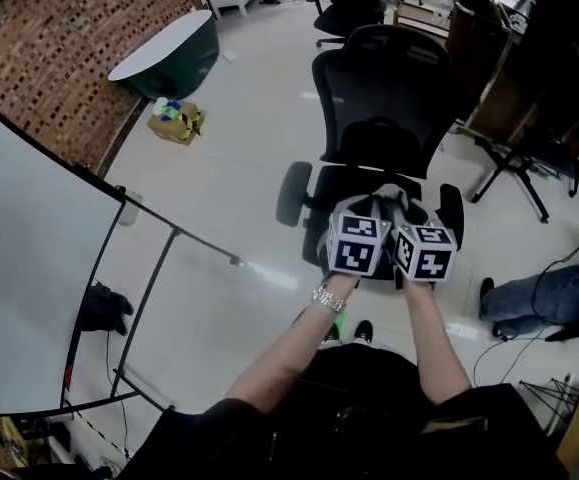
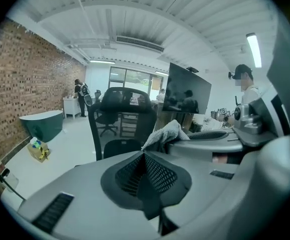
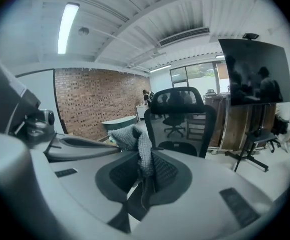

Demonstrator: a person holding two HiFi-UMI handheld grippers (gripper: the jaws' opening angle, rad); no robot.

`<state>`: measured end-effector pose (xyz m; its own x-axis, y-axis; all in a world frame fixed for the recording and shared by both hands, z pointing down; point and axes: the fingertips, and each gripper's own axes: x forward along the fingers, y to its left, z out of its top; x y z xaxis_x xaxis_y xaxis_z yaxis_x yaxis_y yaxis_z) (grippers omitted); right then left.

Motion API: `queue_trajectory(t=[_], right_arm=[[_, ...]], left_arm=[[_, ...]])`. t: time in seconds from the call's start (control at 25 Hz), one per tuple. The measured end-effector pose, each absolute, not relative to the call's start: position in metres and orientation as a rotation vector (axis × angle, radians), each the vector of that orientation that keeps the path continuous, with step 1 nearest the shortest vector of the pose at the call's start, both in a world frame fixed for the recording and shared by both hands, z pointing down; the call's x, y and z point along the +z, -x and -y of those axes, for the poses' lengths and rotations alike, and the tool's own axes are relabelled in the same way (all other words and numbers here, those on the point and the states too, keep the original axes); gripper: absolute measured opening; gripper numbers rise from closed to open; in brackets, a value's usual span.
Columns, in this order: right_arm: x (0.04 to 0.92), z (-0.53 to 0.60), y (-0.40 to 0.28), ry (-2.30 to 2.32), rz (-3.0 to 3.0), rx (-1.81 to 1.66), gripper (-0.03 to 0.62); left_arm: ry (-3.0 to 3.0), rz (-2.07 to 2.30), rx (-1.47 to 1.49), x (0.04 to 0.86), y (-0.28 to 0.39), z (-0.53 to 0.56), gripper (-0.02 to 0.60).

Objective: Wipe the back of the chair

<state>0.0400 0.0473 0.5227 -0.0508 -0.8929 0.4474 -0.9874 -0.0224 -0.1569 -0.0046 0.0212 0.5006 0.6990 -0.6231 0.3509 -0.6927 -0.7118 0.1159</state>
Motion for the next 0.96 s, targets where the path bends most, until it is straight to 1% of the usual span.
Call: queue_trajectory(t=[0.36,0.96], right_arm=[[0.500,-0.056,-0.061,-2.018,2.085,0.619,0.043],[0.486,-0.049,-0.063,-1.961,2.171,0.600,0.043]], left_arm=[[-2.684,1.031,0.413,0.495,-0.024,-0.032,0.003],[-2.705,1.077,0.406,0.485,-0.033,-0.035,0.003]])
